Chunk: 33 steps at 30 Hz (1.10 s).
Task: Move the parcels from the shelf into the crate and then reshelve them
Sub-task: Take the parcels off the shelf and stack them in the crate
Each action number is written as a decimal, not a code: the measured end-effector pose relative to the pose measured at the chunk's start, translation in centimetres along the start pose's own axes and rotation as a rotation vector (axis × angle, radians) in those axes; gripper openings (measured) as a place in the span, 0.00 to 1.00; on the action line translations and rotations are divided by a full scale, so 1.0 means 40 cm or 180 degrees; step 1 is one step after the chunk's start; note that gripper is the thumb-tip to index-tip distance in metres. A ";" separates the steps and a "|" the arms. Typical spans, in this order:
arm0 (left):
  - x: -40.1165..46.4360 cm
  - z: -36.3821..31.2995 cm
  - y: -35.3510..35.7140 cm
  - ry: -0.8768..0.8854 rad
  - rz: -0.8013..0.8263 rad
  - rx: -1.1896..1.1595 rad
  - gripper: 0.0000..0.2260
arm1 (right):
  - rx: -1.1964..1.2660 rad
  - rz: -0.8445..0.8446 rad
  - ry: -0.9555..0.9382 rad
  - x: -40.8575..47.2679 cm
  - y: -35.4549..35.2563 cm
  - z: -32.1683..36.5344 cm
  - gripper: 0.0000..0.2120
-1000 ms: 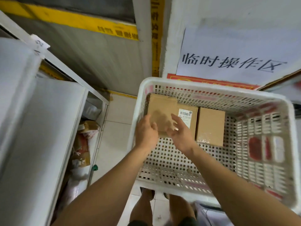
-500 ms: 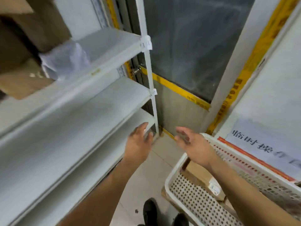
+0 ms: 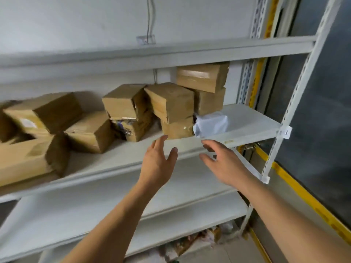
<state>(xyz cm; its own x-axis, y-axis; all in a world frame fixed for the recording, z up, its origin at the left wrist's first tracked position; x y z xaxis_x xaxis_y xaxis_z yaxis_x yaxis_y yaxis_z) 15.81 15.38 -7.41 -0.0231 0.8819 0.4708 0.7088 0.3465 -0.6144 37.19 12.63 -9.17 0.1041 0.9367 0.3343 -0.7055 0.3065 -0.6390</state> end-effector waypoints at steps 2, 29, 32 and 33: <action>0.076 0.013 -0.029 -0.0013 -0.0104 -0.0051 0.25 | 0.0038 -0.0085 -0.0068 0.075 0.020 0.054 0.27; 0.377 0.122 0.043 -0.1350 0.0018 -0.2390 0.32 | 0.1738 -0.0753 0.1120 0.391 0.087 0.068 0.33; 0.280 0.100 0.026 -0.1183 -0.0059 -0.2649 0.23 | 0.1721 -0.0557 0.1309 0.322 0.076 0.049 0.39; 0.247 0.085 0.024 -0.1092 -0.0037 -0.2727 0.18 | 0.1733 -0.0471 0.1309 0.297 0.073 0.040 0.40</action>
<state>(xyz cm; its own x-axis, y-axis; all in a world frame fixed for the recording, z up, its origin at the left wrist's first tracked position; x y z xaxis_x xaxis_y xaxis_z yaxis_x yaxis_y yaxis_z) 13.87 25.51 -5.52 -0.1442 0.9737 0.1766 0.9837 0.1217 0.1322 35.25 24.40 -5.97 0.4074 0.9127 0.0330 -0.9033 0.4080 -0.1328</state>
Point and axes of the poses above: each hand's wrist, its own x-axis towards the middle knuckle, its own y-axis out of the palm, z = x × y, the point moved 9 cm from there along x, towards the middle knuckle, and after that the axes turned 8 degrees about -z, right-handed, at the moved point
